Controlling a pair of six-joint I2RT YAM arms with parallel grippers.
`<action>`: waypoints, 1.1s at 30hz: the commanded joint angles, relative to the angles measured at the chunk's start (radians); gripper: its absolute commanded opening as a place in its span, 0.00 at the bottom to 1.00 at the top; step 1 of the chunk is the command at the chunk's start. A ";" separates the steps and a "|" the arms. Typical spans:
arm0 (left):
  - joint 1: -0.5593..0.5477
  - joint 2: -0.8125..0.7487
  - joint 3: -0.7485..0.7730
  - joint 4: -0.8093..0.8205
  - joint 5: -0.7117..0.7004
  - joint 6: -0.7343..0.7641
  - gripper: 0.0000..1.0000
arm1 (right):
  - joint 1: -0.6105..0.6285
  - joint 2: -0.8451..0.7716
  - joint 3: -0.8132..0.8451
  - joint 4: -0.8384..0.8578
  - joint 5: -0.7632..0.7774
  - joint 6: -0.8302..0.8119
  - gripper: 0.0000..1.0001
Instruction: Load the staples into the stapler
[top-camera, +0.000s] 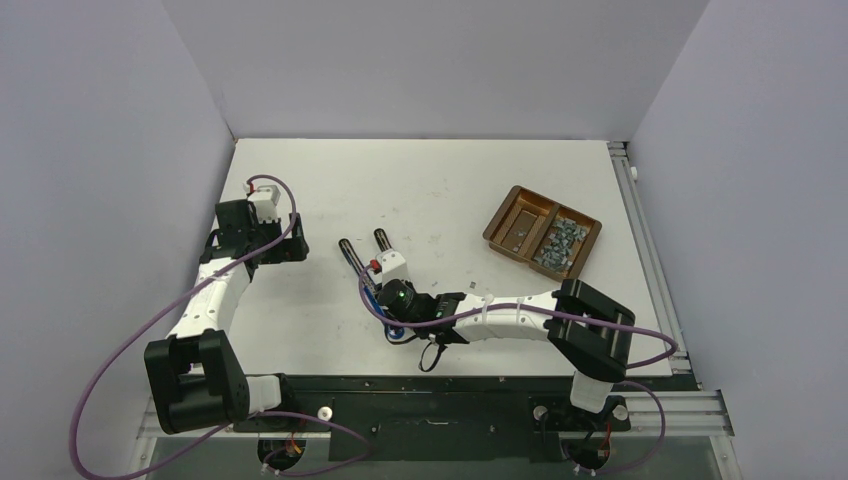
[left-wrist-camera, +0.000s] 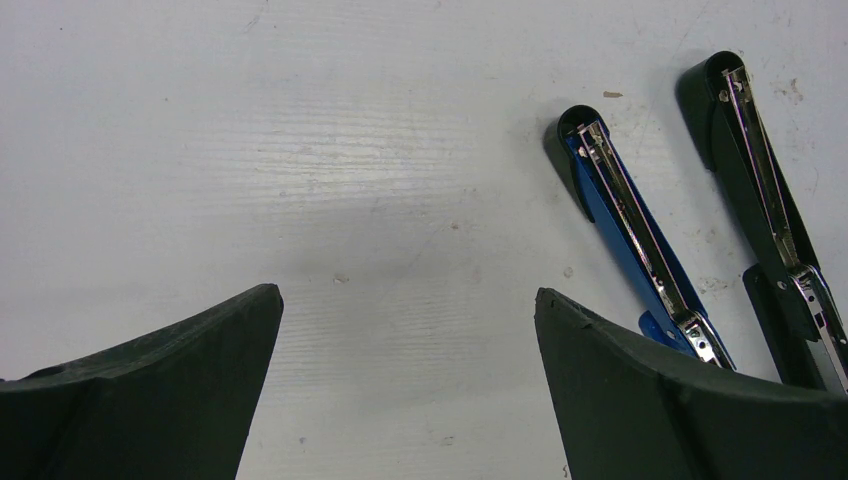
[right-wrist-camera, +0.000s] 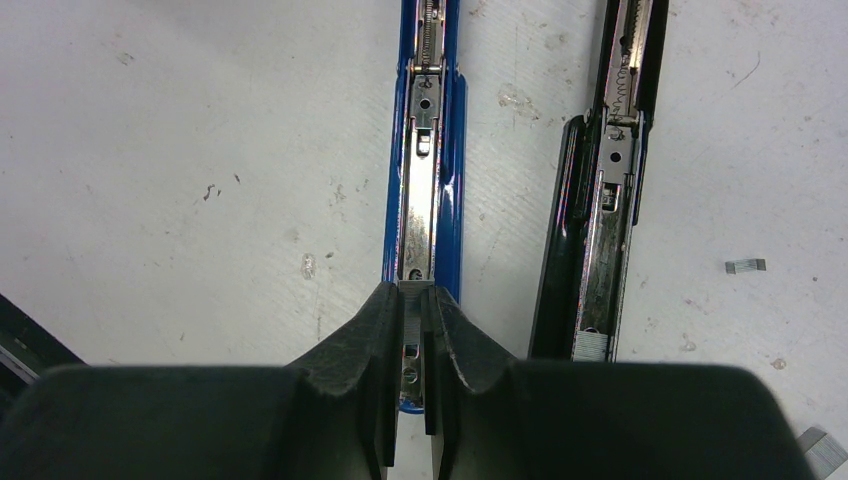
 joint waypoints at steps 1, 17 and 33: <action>0.006 -0.031 0.011 0.015 0.018 -0.002 0.96 | -0.010 0.002 0.014 0.020 -0.002 0.015 0.08; 0.007 -0.032 0.019 0.011 0.024 -0.004 0.96 | -0.014 0.016 0.018 -0.012 -0.001 0.019 0.08; 0.007 -0.033 0.023 0.011 0.016 0.002 0.96 | -0.008 0.038 0.035 -0.036 0.005 0.013 0.08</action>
